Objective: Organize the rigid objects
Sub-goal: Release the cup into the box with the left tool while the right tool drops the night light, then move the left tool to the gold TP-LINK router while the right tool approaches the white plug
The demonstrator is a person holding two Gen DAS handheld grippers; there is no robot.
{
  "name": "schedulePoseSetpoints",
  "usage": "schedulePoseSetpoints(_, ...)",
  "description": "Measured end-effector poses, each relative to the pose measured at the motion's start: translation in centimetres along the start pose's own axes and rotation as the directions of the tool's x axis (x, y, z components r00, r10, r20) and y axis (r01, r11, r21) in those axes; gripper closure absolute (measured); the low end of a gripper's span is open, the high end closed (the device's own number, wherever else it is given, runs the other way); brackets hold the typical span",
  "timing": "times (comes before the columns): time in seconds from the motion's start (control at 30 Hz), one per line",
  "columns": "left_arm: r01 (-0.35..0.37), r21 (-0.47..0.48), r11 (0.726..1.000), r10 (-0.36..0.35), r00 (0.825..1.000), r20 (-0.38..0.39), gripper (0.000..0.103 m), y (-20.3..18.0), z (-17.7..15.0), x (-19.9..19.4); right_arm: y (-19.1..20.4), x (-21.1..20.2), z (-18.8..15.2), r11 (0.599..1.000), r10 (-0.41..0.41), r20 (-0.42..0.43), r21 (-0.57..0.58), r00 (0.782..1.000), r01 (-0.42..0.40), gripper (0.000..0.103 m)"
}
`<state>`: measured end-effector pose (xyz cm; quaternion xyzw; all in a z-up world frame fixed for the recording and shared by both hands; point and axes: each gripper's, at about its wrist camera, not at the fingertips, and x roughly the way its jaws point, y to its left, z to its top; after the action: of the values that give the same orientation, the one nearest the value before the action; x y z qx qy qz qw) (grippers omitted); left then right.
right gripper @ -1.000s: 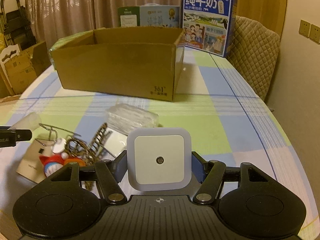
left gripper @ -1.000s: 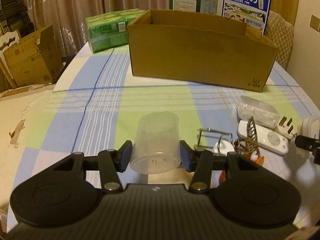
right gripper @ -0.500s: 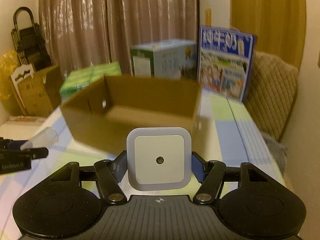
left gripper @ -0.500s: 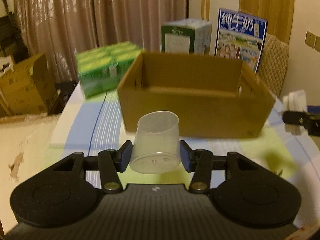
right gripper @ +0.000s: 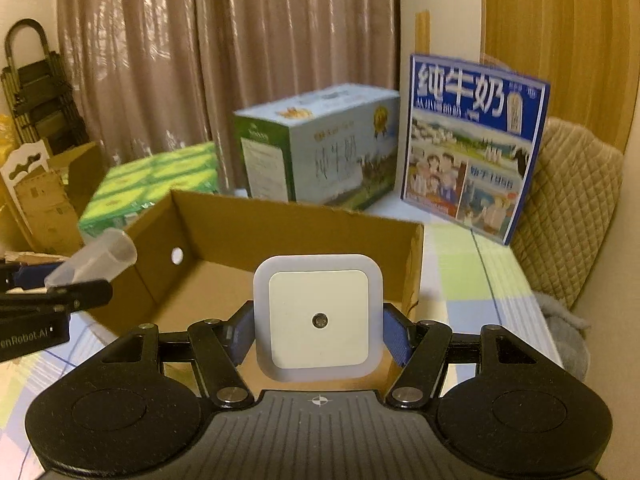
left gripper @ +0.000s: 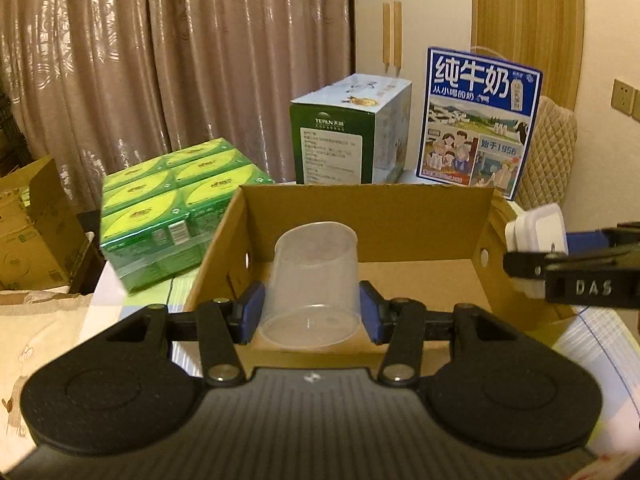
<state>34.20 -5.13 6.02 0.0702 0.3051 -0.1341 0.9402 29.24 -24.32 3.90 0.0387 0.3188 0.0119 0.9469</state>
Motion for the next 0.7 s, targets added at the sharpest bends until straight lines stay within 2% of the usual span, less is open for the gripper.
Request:
schedulePoseSetpoints(0.3,0.034,0.016,0.999,-0.033,0.999,-0.039,0.057,-1.1,-0.1,3.9,-0.9,2.7,-0.9,1.000,0.002,-0.039,0.005,0.999,-0.002,0.041)
schedulePoseSetpoints(0.37,0.037,0.014,0.999,-0.036,0.998,-0.050,0.044,-1.4,-0.3,4.4,-1.0,3.0,-0.8,1.000,0.014,-0.045,0.007,0.999,-0.013,0.041)
schedulePoseSetpoints(0.4,0.031,0.011,0.999,-0.030,0.998,-0.050,0.030,-1.4,-0.4,4.5,-1.1,3.0,-0.8,1.000,0.020,-0.041,0.011,0.999,-0.020,0.041)
schedulePoseSetpoints(0.57,0.028,0.009,1.000,-0.028,0.999,-0.036,0.028,-1.2,-0.7,3.6,-1.6,2.5,-0.8,0.999,0.030,-0.026,0.041,0.999,-0.029,0.032)
schedulePoseSetpoints(0.7,0.013,-0.006,1.000,-0.013,1.000,-0.014,0.028,-0.5,-0.8,1.7,-1.5,0.9,-0.7,0.999,0.029,-0.003,0.042,1.000,-0.029,0.032)
